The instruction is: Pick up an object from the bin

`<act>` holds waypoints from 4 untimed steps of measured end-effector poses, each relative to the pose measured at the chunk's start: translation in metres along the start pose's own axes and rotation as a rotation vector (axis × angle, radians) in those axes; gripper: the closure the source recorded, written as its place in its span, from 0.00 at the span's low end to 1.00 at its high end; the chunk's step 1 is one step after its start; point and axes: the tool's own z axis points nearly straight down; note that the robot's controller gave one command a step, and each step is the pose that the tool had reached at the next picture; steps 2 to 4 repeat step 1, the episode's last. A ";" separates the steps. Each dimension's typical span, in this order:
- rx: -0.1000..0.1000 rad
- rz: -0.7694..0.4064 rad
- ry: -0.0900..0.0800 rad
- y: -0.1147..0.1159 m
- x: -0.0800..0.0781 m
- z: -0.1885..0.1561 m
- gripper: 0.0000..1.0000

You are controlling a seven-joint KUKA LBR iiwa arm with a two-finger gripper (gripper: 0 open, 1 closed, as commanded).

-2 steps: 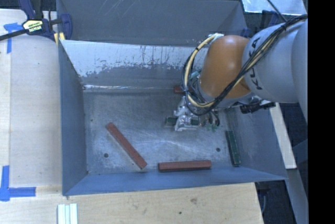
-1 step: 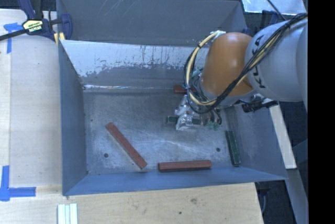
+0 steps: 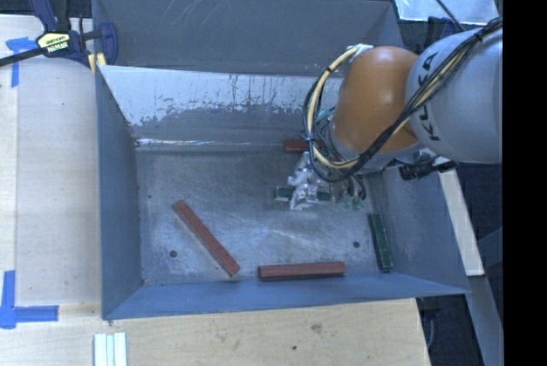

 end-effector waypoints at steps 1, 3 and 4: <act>-0.001 0.000 -0.004 0.000 -0.001 -0.016 1.00; -0.001 0.000 -0.004 0.000 -0.001 -0.016 1.00; -0.001 0.000 -0.004 0.000 -0.001 -0.016 1.00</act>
Offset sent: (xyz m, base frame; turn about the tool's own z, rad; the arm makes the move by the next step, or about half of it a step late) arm 0.0001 0.0000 0.0088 0.0000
